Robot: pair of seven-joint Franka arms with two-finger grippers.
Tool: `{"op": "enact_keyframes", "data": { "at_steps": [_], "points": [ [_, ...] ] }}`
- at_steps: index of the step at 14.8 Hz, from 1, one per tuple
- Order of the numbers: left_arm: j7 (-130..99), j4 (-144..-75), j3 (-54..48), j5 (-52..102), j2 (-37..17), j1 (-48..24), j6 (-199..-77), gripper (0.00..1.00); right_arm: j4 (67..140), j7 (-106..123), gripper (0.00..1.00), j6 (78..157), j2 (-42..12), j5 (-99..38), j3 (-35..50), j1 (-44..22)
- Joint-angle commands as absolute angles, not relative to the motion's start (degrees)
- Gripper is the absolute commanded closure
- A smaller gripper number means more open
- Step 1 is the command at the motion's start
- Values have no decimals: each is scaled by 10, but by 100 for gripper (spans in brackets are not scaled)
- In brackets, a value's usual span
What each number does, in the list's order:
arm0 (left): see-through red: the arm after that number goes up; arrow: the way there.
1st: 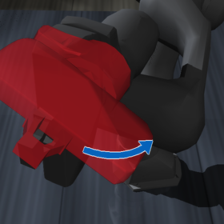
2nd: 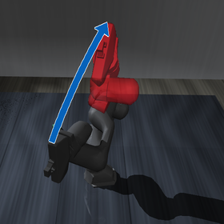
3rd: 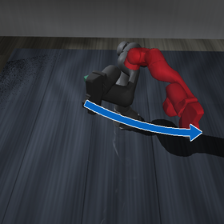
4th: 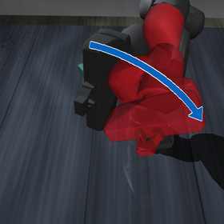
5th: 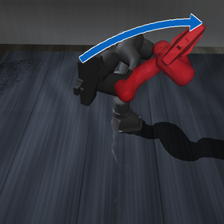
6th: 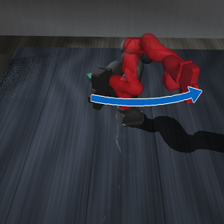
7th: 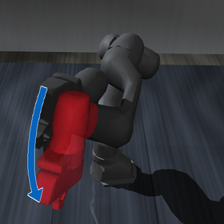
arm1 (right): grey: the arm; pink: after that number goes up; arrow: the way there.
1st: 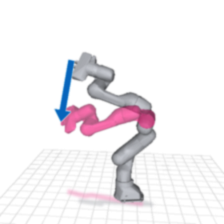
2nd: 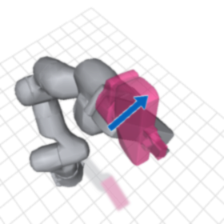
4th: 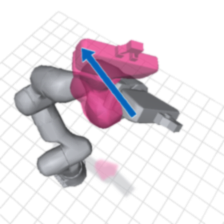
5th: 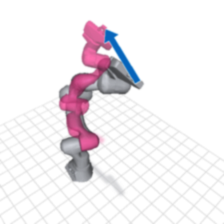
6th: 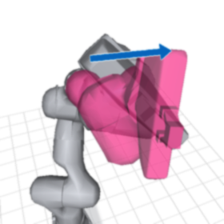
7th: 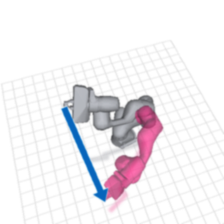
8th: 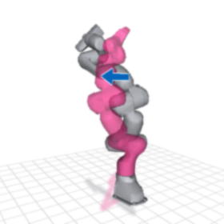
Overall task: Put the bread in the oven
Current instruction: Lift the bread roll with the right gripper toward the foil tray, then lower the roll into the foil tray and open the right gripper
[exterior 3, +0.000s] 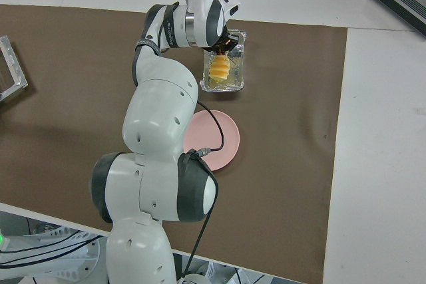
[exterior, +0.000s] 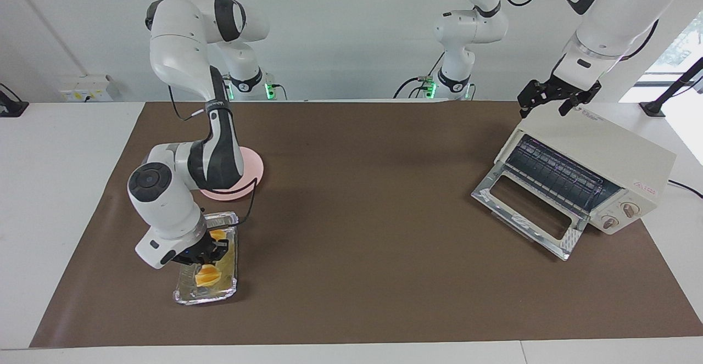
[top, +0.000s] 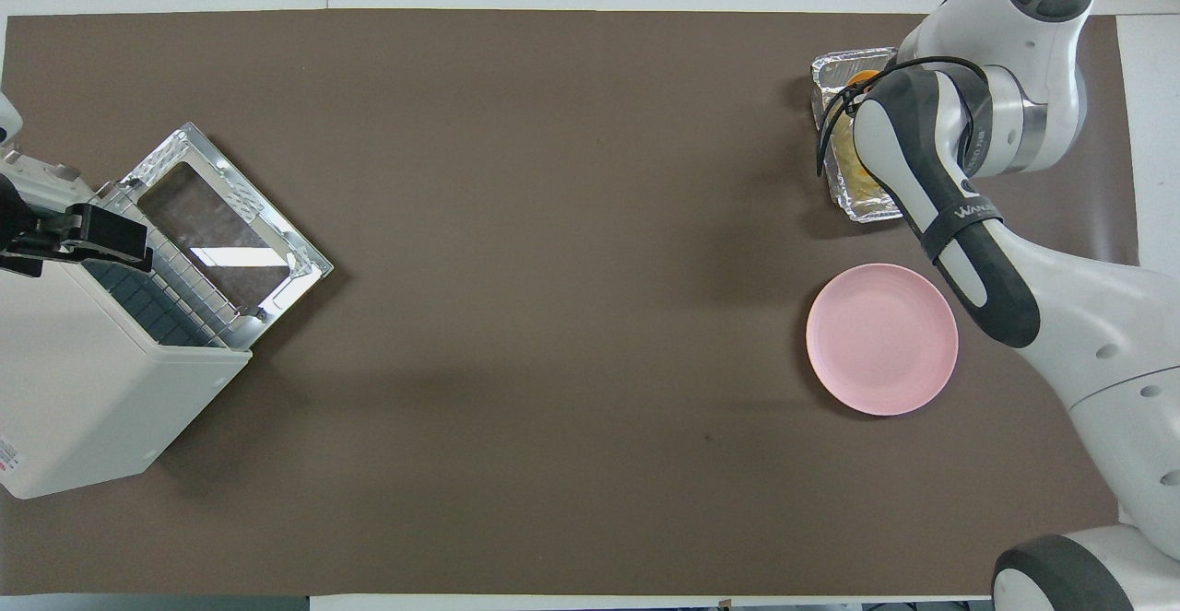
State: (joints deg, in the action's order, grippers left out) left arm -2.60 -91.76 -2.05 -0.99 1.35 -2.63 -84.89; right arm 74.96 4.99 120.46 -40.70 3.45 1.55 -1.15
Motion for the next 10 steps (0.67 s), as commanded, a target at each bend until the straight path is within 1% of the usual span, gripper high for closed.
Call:
{"op": "enact_keyframes", "data": {
  "at_steps": [1,2,3,10],
  "points": [
    [-25,-933,-23,-1,29,-19,-854,0,769,60,100,1219,-399,30,19,-9],
    [-25,-933,-23,-1,29,-19,-854,0,770,60,45,1214,-398,30,19,-7],
    [-25,-933,-23,-1,29,-19,-854,0,770,60,0,1209,-395,30,19,-6],
    [-25,-933,-23,-1,29,-19,-854,0,750,78,0,1114,-373,35,18,8]
  ]
}}
